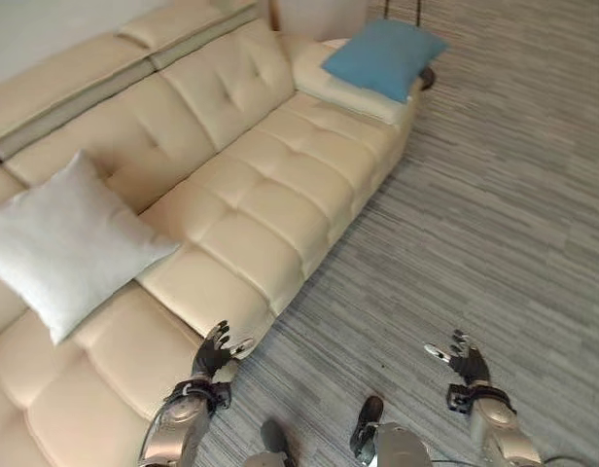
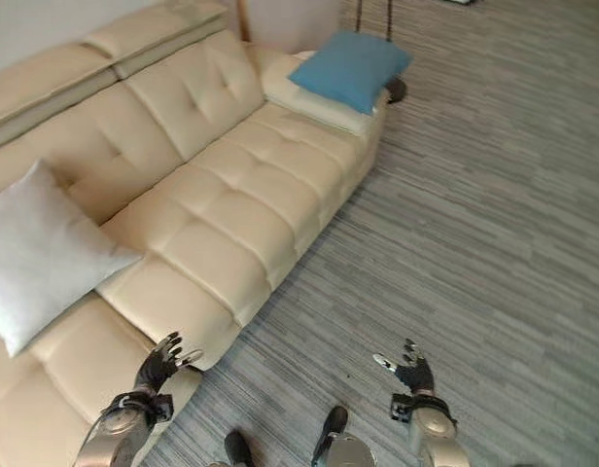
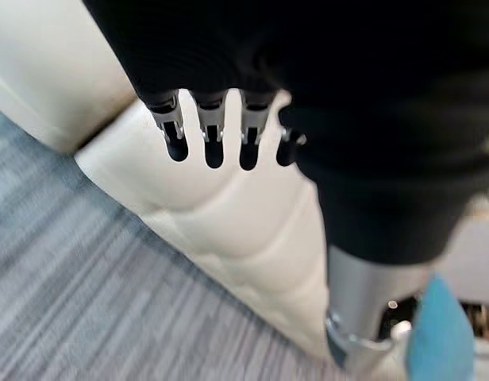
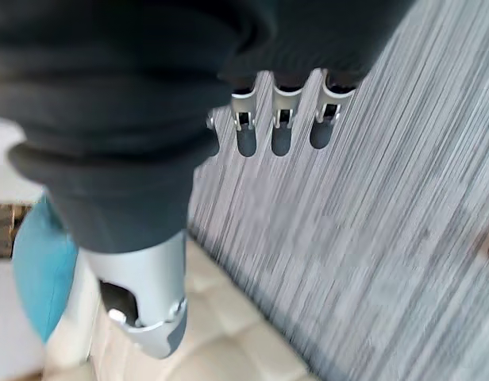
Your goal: Pick up all the scattered cushions and arrange them neatly on the sofa.
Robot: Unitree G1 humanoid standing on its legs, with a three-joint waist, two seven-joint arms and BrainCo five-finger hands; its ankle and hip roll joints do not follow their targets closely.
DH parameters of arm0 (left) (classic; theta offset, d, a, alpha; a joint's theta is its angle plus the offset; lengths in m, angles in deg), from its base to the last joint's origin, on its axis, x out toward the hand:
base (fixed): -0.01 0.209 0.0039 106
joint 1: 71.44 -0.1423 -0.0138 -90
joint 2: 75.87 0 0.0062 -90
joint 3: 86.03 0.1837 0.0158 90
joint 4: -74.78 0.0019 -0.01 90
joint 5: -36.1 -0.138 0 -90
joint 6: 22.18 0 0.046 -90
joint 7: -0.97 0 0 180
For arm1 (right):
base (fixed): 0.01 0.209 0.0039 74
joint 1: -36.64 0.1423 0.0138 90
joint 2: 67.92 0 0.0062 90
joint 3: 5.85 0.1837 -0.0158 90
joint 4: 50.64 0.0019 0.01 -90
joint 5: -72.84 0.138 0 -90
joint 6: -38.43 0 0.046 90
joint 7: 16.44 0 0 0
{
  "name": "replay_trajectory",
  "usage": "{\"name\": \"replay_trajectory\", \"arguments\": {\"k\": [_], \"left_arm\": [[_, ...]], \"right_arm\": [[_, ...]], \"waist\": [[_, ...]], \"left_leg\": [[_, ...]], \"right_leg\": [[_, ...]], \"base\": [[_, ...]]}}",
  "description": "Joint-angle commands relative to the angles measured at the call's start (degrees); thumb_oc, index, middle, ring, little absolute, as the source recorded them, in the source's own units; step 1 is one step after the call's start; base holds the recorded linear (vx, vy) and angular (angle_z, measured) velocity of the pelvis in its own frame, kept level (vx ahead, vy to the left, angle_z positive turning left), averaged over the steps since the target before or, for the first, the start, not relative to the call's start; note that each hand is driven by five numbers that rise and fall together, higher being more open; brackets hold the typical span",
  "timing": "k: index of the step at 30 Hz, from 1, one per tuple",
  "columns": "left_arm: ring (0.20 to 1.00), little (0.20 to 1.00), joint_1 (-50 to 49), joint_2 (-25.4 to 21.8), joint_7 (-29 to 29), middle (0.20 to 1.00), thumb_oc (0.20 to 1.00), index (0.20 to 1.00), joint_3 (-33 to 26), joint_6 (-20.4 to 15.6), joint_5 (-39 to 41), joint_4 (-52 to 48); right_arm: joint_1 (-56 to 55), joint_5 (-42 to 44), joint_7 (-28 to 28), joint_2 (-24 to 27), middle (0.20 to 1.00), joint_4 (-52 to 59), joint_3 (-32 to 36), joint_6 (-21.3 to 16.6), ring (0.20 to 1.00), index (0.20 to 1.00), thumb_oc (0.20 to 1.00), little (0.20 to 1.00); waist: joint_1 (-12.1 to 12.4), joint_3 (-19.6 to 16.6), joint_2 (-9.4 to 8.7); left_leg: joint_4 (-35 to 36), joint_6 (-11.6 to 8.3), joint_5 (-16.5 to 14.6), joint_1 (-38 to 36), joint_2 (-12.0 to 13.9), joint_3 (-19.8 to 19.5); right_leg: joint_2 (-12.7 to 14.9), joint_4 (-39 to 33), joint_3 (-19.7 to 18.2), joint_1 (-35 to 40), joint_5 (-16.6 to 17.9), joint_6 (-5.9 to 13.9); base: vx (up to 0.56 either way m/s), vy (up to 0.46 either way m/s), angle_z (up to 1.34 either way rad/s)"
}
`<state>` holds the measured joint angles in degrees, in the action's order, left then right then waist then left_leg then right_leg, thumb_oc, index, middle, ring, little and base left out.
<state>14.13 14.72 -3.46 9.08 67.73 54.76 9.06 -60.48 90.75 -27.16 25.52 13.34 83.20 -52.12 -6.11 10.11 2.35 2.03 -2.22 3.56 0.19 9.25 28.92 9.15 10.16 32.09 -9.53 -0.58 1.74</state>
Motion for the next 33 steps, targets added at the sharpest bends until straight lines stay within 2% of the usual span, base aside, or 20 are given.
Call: {"name": "replay_trajectory", "arguments": {"k": [1,2,3,4,7,8,9,10,11,13,18,20,21,23,26,27,28,29,31,33], "left_arm": [[1.000,1.000,0.55,-2.45,0.22,1.000,1.000,1.000,0.52,-2.29,0.06,-2.30],[1.000,1.000,0.41,-2.12,-0.17,1.000,1.000,1.000,0.63,-2.58,0.69,-2.45],[1.000,1.000,0.44,-2.08,-0.19,1.000,1.000,1.000,0.64,-2.61,0.71,-2.43],[1.000,1.000,-0.29,-1.57,-0.56,1.000,1.000,1.000,0.61,-3.01,1.34,-2.87],[1.000,1.000,-1.24,-0.69,-0.80,1.000,1.000,1.000,0.45,-3.10,1.82,-2.92],[1.000,1.000,-1.24,-0.69,-0.80,1.000,1.000,1.000,0.45,-3.10,1.82,-2.92],[1.000,1.000,-2.05,-0.42,-0.80,1.000,1.000,1.000,0.37,-2.92,1.82,-3.07],[1.000,1.000,-2.03,-0.43,-0.80,1.000,1.000,1.000,0.36,-2.92,1.82,-3.07],[1.000,1.000,-2.28,-0.45,-0.97,1.000,1.000,1.000,0.47,-2.95,1.84,-2.66],[1.000,1.000,-2.13,-0.61,-1.38,1.000,1.000,1.000,0.75,-2.93,1.98,-2.43],[1.000,1.000,-1.58,-1.40,-1.74,1.000,1.000,1.000,0.59,-3.50,0.96,-2.04],[1.000,1.000,-2.15,-1.61,-1.59,1.000,1.000,1.000,0.43,-3.63,0.56,-2.40],[1.000,1.000,-3.10,-2.18,-1.03,1.000,1.000,1.000,0.40,-3.52,-0.08,-3.24],[1.000,1.000,-3.29,-2.49,-0.89,1.000,1.000,1.000,0.58,-3.41,-0.10,-3.14],[1.000,1.000,-3.33,-3.64,-0.27,1.000,1.000,1.000,0.43,-2.93,-0.42,-3.58],[1.000,1.000,-3.34,-4.49,-0.18,1.000,1.000,1.000,0.19,-2.59,-0.38,-4.24],[1.000,1.000,-3.34,-4.51,-0.17,1.000,1.000,1.000,0.17,-2.58,-0.38,-4.25],[1.000,1.000,-3.17,-5.10,-0.17,1.000,1.000,1.000,0.26,-2.44,-0.70,-4.40],[1.000,1.000,-2.76,-5.14,-0.26,1.000,1.000,1.000,0.53,-2.45,-0.74,-4.94],[1.000,1.000,-2.03,-4.97,-0.26,1.000,1.000,1.000,0.79,-2.51,-0.43,-5.13]], "right_arm": [[0.78,-1.80,0.05,0.57,1.000,5.02,1.39,-1.79,1.000,1.000,1.000,1.000],[1.17,-1.96,0.07,1.18,1.000,5.10,1.04,-1.82,1.000,1.000,1.000,1.000],[1.19,-1.95,0.07,1.23,1.000,5.09,1.05,-1.82,1.000,1.000,1.000,1.000],[2.10,-2.48,0.58,1.84,1.000,5.34,-0.08,-1.75,1.000,1.000,1.000,1.000],[2.98,-2.97,1.50,2.22,1.000,5.18,-1.27,-1.82,1.000,1.000,1.000,1.000],[2.98,-2.97,1.50,2.22,1.000,5.18,-1.27,-1.82,1.000,1.000,1.000,1.000],[3.81,-3.13,1.54,2.40,1.000,4.74,-2.01,-1.89,1.000,1.000,1.000,1.000],[3.83,-3.13,1.54,2.39,1.000,4.73,-2.01,-1.90,1.000,1.000,1.000,1.000],[4.41,-3.11,1.60,2.58,1.000,4.34,-2.79,-2.30,1.000,1.000,1.000,1.000],[5.01,-3.14,1.38,2.83,1.000,4.10,-3.58,-2.49,1.000,1.000,1.000,1.000],[5.81,-3.27,1.01,2.69,1.000,3.79,-4.43,-2.20,1.000,1.000,1.000,1.000],[5.62,-3.48,1.39,2.56,1.000,3.85,-4.48,-2.14,1.000,1.000,1.000,1.000],[5.56,-4.20,1.95,2.18,1.000,4.22,-4.49,-1.92,1.000,1.000,1.000,1.000],[5.26,-4.15,2.27,1.62,1.000,4.36,-4.62,-1.89,1.000,1.000,1.000,1.000],[4.83,-4.25,3.17,0.25,1.000,3.73,-4.36,-1.76,1.000,1.000,1.000,1.000],[4.84,-4.43,3.55,-0.45,1.000,3.47,-4.16,-1.26,1.000,1.000,1.000,1.000],[4.84,-4.44,3.55,-0.47,1.000,3.48,-4.16,-1.25,1.000,1.000,1.000,1.000],[4.40,-4.58,3.64,-0.85,1.000,3.32,-3.90,-1.22,1.000,1.000,1.000,1.000],[4.21,-4.41,3.65,-1.32,1.000,3.20,-3.80,-1.34,1.000,1.000,1.000,1.000],[4.77,-3.80,3.46,-1.51,1.000,3.01,-3.59,-1.54,1.000,1.000,1.000,1.000]], "waist": [[-0.70,0.15,-3.73],[-0.18,0.57,-3.44],[-0.17,0.64,-3.29],[1.41,1.08,-2.96],[3.71,1.57,-3.77],[3.72,1.57,-3.77],[5.40,1.78,-3.52],[5.34,1.66,-3.65],[6.68,1.85,-2.80],[8.07,2.46,-1.75],[10.14,3.28,-0.88],[10.31,2.88,-0.71],[10.39,1.73,-0.97],[10.75,1.29,-1.75],[10.76,0.72,-3.07],[10.15,1.25,-3.26],[10.25,1.20,-3.35],[9.43,1.65,-3.14],[8.78,2.53,-2.61],[8.04,3.37,-2.43]], "left_leg": [[-21.88,-1.58,-12.60,-0.04,1.40,-0.56],[-26.06,-2.29,-11.30,1.31,2.18,-3.01],[-26.56,-2.52,-11.42,1.49,2.54,-3.13],[-29.68,-2.31,-10.78,4.58,-0.22,-10.49],[-26.64,-0.53,-11.36,9.49,-4.78,-18.98],[-26.64,-0.53,-11.36,9.49,-4.77,-18.98],[-20.68,-0.41,-10.59,11.61,-6.54,-24.52],[-20.29,-0.38,-10.23,11.63,-6.72,-24.52],[-12.72,-1.37,-5.64,12.34,-7.76,-29.30],[-6.76,-1.96,-0.72,15.33,-7.77,-32.93],[-0.54,-2.62,3.05,17.58,-8.47,-32.37],[-0.82,-2.36,3.94,17.14,-8.53,-32.93],[-2.48,-1.67,3.75,16.90,-9.13,-32.57],[-4.09,-0.73,2.57,17.17,-9.72,-31.86],[-5.65,1.38,0.23,15.57,-10.29,-30.48],[-6.26,2.87,-1.73,13.88,-10.57,-29.71],[-6.33,2.90,-1.77,13.99,-10.62,-29.57],[-6.36,3.83,-3.20,12.16,-10.63,-28.59],[-5.62,4.48,-4.65,9.47,-10.06,-27.64],[-5.04,4.44,-6.11,7.29,-9.98,-26.77]], "right_leg": [[0.78,-4.04,-7.01,2.84,-3.44,2.75],[-0.58,-4.78,-8.30,3.73,-4.16,1.78],[-0.86,-4.88,-8.27,3.82,-4.22,1.61],[-2.63,-6.00,-11.55,4.98,-5.06,0.69],[-2.69,-7.58,-16.45,5.50,-4.04,1.22],[-2.69,-7.58,-16.45,5.50,-4.04,1.22],[-3.46,-8.14,-19.39,6.44,-4.29,1.76],[-3.31,-8.20,-19.36,6.29,-4.18,1.77],[-4.96,-8.40,-21.60,7.37,-4.93,1.77],[-6.40,-8.20,-23.15,8.40,-6.11,1.39],[-8.19,-8.97,-27.25,12.66,-8.83,1.12],[-8.18,-9.51,-28.11,13.78,-9.14,1.45],[-6.83,-9.45,-28.97,15.13,-9.87,2.21],[-5.72,-8.39,-29.52,15.42,-10.47,2.85],[-4.23,-0.96,-30.38,12.96,-10.14,4.71],[-3.35,8.08,-30.47,8.80,-7.53,6.30],[-3.27,8.45,-30.62,8.52,-7.71,6.34],[-2.51,15.26,-29.66,4.84,-3.58,7.47],[-1.52,19.54,-27.47,-0.27,-1.67,7.06],[-0.83,16.43,-24.02,-3.92,-2.15,6.11]], "base": [[0.29,-0.275,-0.55],[0.14,-0.130,-0.56],[0.23,-0.096,-0.83],[0.21,-0.041,-0.81],[0.13,0.016,-1.10],[0.24,0.049,-1.09],[0.16,0.036,-0.60],[0.33,0.079,-0.79],[0.25,0.078,-0.69],[0.26,0.073,-0.73],[0.31,0.098,-0.47],[0.31,0.178,-0.60],[0.42,0.236,-0.57],[0.38,0.210,-0.50],[0.25,0.127,-0.31],[0.28,0.141,-0.11],[0.32,0.177,-0.10],[0.23,0.140,-0.13],[0.26,0.146,-0.10],[0.26,0.062,-0.17]]}}
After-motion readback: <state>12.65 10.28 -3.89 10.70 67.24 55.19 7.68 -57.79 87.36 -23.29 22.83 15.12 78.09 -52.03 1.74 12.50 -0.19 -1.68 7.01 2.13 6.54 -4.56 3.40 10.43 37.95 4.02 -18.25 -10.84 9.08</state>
